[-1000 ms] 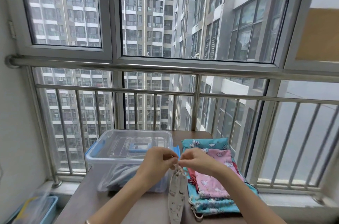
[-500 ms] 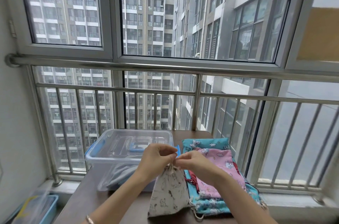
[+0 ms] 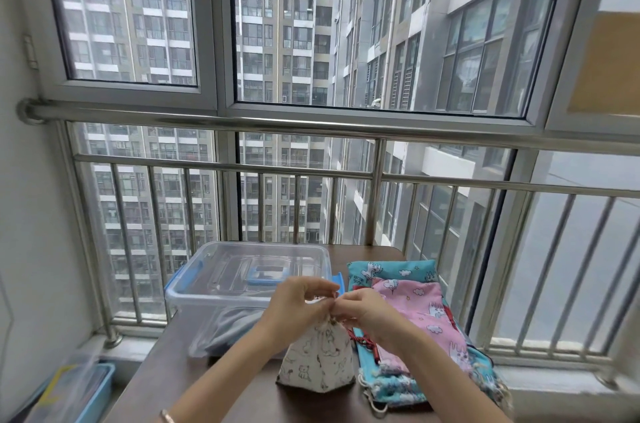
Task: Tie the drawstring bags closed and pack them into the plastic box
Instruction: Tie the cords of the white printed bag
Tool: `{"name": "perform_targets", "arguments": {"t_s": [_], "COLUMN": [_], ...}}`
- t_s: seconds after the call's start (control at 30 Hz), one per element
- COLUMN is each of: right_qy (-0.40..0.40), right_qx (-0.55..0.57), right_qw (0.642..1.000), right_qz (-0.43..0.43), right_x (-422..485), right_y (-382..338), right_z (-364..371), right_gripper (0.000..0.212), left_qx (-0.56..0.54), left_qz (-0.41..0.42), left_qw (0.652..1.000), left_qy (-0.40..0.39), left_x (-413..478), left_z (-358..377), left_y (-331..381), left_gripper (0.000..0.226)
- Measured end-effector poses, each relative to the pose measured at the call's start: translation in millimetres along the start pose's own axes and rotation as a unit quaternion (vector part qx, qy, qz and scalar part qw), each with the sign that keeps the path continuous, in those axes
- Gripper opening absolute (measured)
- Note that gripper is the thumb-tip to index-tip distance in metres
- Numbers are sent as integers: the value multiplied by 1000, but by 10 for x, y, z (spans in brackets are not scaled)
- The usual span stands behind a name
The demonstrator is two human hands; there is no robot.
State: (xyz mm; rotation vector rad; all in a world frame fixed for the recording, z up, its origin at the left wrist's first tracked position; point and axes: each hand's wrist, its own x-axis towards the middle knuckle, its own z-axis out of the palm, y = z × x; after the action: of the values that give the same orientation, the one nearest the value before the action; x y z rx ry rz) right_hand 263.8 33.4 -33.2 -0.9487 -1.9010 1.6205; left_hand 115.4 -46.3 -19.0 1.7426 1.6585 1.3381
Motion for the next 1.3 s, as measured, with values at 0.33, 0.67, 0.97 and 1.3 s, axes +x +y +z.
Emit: {"name": "perform_targets", "arguments": {"t_s": [0.33,0.67,0.97,1.3], "right_qy": [29,87,103,127], "right_qx": [-72,-86,-50,-233], "right_qw": [993,981,980,943], "right_qz": [-90,-149,-160,-200], "right_x": [-104,-93,-129,-180], "right_y": [-29,-25,-7,-126], "right_z": [-16,103,200,179], "right_gripper": [4,12,16,25], "left_qx": [110,22,-45,-79], "left_qz": [24,-83,-94,-101], "left_qw": [993,993,984,984], "left_qy": [-38,-87,-147,-125], "left_x": [60,106,88,90], "left_z": [-80,-176,-248,-259], "left_y": [-76,-38,-8,-20], "left_gripper": [25,28,33,29]}}
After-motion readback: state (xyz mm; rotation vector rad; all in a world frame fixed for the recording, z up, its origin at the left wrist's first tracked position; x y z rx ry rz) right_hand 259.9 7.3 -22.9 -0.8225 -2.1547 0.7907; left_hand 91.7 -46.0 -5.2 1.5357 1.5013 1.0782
